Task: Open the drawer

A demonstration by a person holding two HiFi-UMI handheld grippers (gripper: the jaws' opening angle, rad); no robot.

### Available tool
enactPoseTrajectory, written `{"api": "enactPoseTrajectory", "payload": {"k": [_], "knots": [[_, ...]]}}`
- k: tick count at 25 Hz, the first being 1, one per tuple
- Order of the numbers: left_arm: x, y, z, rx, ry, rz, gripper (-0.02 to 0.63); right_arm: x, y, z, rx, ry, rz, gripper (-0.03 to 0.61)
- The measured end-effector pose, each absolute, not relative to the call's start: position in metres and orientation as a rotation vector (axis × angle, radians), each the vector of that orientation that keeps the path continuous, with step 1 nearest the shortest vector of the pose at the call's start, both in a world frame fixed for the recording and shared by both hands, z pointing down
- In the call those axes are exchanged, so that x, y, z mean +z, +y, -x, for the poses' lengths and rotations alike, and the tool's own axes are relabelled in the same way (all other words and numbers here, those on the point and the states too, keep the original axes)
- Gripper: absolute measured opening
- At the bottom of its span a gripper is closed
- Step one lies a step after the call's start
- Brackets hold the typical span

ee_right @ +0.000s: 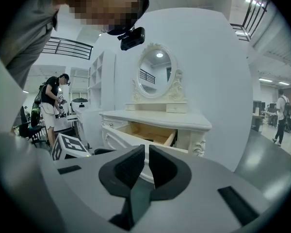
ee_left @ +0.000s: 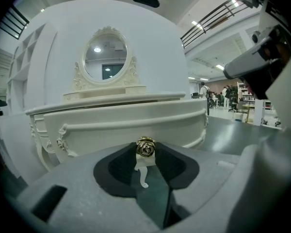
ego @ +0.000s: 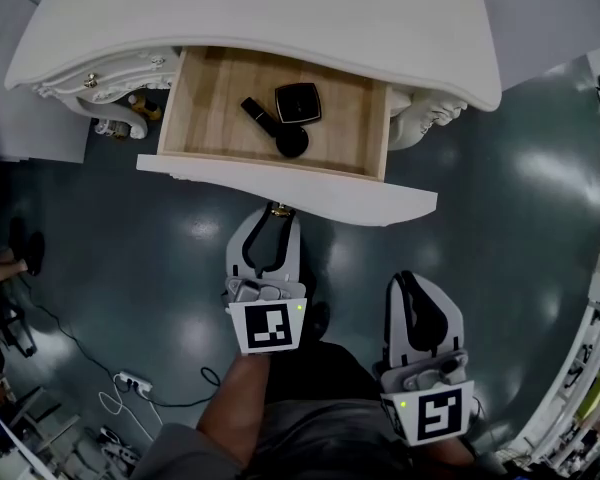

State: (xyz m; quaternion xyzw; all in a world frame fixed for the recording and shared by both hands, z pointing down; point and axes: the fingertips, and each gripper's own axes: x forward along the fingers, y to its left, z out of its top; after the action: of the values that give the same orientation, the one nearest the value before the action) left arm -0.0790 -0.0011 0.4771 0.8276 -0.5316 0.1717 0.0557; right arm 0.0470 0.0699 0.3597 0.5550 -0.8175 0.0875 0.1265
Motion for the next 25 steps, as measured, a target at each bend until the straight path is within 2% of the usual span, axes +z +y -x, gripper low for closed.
{"api": "enactPoseTrajectory", "payload": {"k": [20, 25], "knots": [[0.477, 0.010, 0.084, 0.500, -1.675, -2.498, 0.135, 0.339, 0.093, -0.042, 0.182, -2.434, -1.574, 0.015], [0.450, 0.021, 0.090, 0.422, -1.689, -2.471, 0.146, 0.336, 0.100, -0.044, 0.168, -2.419, -1.555, 0.015]]}}
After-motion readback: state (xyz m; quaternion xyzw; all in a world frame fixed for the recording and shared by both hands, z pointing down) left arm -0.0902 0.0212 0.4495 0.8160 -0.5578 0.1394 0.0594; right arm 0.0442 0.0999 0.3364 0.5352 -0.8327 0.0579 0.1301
